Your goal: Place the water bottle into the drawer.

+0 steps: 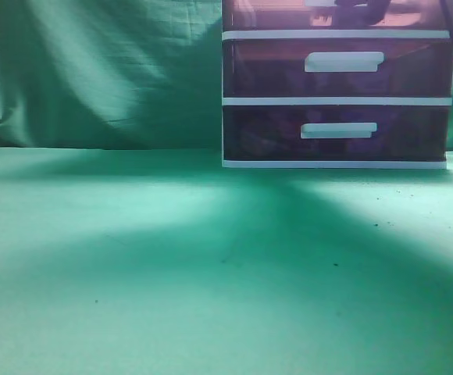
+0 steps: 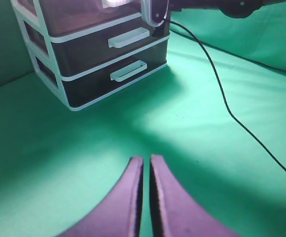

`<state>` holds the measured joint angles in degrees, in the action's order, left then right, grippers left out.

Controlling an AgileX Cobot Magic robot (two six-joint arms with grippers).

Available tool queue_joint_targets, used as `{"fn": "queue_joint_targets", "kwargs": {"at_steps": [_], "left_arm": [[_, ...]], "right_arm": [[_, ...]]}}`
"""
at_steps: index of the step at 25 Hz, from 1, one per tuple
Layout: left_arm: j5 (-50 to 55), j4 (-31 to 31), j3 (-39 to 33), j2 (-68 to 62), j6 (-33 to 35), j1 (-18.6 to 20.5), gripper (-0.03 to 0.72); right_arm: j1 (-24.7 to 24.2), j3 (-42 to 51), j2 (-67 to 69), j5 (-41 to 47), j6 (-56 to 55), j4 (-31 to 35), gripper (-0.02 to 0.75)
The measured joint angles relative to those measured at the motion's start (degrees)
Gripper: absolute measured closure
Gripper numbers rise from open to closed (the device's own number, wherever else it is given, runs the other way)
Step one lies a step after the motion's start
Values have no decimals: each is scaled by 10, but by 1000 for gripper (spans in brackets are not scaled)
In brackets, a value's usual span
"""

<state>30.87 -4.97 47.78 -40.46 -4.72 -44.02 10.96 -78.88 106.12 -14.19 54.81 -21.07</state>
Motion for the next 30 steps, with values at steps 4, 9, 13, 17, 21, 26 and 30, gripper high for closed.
{"fn": "queue_joint_targets", "kwargs": {"at_steps": [4,9,13,17,21,26,30], "left_arm": [[0,0,0,0,0,0,688],[0,0,0,0,0,0,688],[0,0,0,0,0,0,688],[-4,23,0,13,1,0,688],[-5,31,0,68,8,0,688],[7,34,-46,180,15,0,688],[32,50,-97,247,15,0,688]], "right_arm": [[5,4,-4,23,-58,-3,260],[32,19,-82,112,-135,0,234],[75,19,-148,273,-227,8,234],[131,22,-216,439,-271,25,234],[184,22,-296,557,-363,37,604],[208,23,-392,668,-462,106,738],[208,61,-478,708,-473,191,738]]}}
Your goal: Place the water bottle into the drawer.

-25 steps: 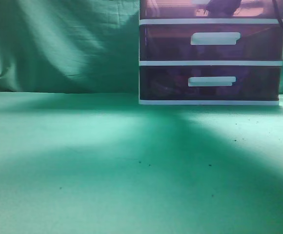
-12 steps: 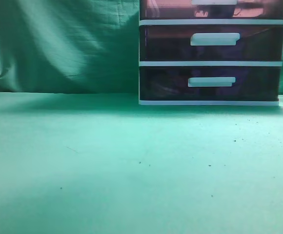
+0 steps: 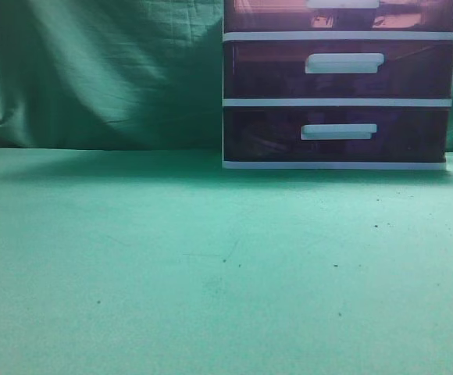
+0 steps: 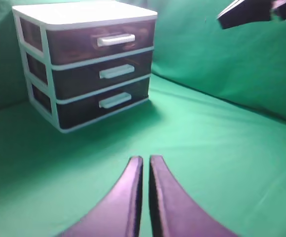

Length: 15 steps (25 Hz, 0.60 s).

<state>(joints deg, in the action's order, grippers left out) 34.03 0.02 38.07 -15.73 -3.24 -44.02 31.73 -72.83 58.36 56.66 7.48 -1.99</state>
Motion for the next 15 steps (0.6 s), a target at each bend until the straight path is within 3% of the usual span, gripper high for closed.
{"fn": "queue_joint_targets", "kwargs": {"at_steps": [7,15], "left_arm": [[2,-5,-77,98,-3,0,688],[3,-5,-147,132,-14,0,688]], "right_arm": [[0,165,-164,-37,7,97,738],[0,349,-338,-129,100,229,738]]}}
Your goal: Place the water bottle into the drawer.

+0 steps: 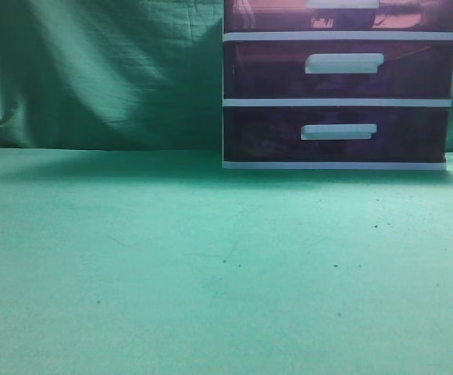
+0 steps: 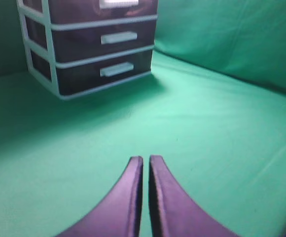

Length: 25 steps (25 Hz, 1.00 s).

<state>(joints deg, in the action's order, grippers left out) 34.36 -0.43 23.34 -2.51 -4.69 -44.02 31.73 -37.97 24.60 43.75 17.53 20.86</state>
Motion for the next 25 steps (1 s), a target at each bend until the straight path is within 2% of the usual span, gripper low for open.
{"fn": "queue_joint_targets", "kwargs": {"at_steps": [12,17,23,25], "left_arm": [[1,0,-54,0,0,0,688],[1,0,-54,0,0,0,688],[1,0,-54,0,0,0,688],[1,0,-54,0,0,0,688]], "right_arm": [[0,158,-179,-64,31,68,738],[0,174,-199,-89,31,104,738],[0,175,-199,-84,31,108,738],[0,175,-199,-94,41,91,738]]}}
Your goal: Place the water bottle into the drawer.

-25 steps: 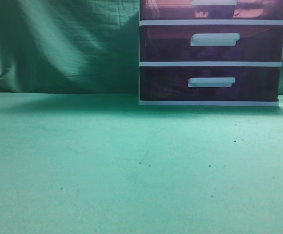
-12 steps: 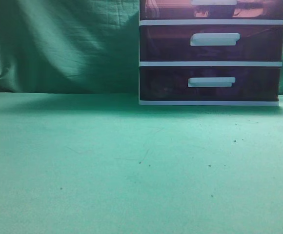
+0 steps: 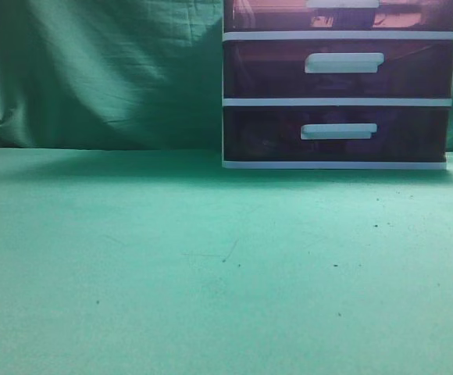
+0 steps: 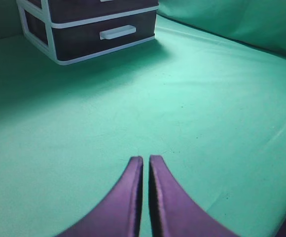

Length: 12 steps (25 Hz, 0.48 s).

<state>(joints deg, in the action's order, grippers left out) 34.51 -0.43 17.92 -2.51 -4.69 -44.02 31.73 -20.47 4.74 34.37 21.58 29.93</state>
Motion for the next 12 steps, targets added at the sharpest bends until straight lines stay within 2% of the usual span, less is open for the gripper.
{"fn": "queue_joint_targets", "kwargs": {"at_steps": [3,6,9,12], "left_arm": [[0,0,0,0,0,0,688],[0,0,0,0,0,0,688],[0,0,0,0,0,0,688],[0,0,0,0,0,0,688]], "right_arm": [[0,5,0,-51,-18,-63,738],[-4,35,0,-108,-89,-156,738],[-56,86,0,-138,-153,-213,738],[-129,138,-2,-168,-167,-226,738]]}}
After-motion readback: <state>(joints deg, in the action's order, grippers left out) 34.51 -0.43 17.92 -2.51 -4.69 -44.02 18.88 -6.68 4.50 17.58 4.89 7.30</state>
